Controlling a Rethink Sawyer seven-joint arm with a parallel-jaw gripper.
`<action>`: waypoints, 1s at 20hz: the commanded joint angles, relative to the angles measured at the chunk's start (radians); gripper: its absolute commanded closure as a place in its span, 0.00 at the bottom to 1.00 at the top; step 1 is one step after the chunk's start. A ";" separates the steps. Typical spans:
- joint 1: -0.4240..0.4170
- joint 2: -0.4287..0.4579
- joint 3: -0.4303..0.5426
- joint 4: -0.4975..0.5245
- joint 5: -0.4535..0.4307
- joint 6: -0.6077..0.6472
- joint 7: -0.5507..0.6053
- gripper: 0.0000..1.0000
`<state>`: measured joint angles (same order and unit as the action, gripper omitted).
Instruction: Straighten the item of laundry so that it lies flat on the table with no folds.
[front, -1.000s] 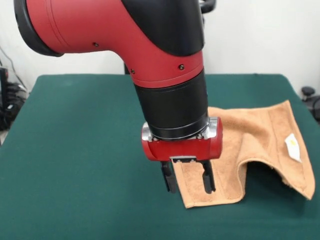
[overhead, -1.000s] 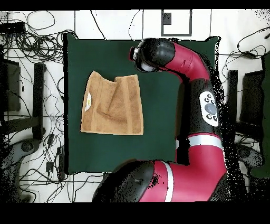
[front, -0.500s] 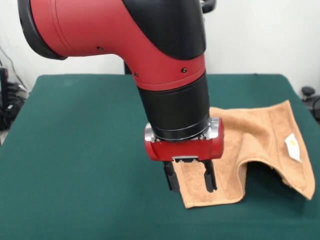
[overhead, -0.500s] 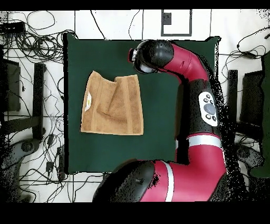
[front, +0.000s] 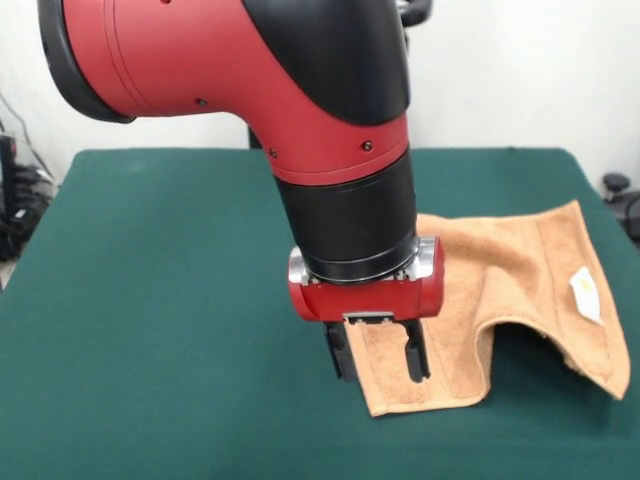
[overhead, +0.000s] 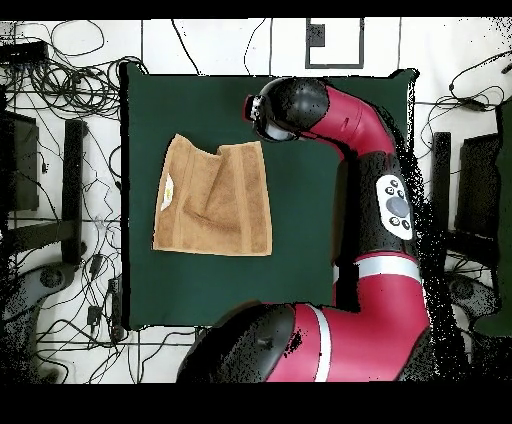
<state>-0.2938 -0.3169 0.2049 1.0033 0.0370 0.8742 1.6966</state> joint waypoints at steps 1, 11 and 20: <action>0.013 0.068 0.089 0.121 -0.059 0.079 -0.127 0.00; 0.016 0.102 0.090 0.086 -0.089 0.116 -0.134 0.00; 0.017 0.113 0.096 0.083 -0.103 0.121 -0.129 0.00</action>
<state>-0.2938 -0.2343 0.2049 1.0028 -0.0345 0.8843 1.6966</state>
